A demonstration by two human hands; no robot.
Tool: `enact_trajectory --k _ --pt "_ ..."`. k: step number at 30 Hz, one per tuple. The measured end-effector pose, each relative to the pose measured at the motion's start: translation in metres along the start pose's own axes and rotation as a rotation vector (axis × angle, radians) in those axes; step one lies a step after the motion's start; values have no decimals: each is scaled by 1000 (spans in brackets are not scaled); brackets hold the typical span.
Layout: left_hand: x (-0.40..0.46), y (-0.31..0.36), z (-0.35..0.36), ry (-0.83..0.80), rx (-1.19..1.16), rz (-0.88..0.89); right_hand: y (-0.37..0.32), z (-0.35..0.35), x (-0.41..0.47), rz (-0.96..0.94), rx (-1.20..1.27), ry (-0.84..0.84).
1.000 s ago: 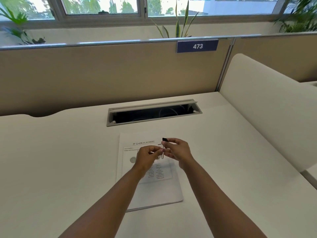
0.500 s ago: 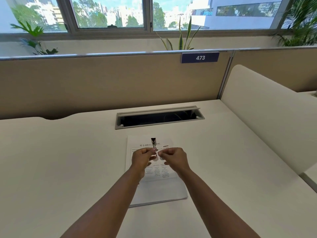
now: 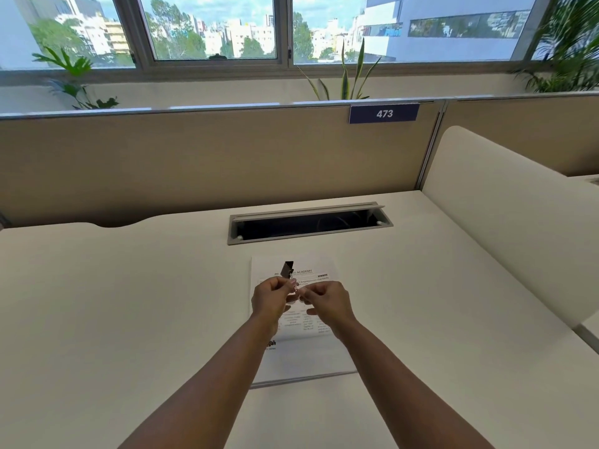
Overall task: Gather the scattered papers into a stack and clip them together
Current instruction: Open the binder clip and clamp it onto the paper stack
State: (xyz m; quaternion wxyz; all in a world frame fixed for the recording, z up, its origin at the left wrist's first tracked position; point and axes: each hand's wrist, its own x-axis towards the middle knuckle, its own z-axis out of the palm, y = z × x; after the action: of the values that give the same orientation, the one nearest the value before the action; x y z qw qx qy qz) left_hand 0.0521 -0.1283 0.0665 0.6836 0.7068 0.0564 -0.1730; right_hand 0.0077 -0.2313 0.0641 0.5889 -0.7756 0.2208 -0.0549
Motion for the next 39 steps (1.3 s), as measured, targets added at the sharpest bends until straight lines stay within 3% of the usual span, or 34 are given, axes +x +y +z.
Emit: enact_trajectory --k 12,39 --pt "4 2 -15 -36 70 -38 -7 21 -2 -154 -289 75" --pt "4 -3 -19 -11 69 -46 -1 18 -2 -269 -437 109"
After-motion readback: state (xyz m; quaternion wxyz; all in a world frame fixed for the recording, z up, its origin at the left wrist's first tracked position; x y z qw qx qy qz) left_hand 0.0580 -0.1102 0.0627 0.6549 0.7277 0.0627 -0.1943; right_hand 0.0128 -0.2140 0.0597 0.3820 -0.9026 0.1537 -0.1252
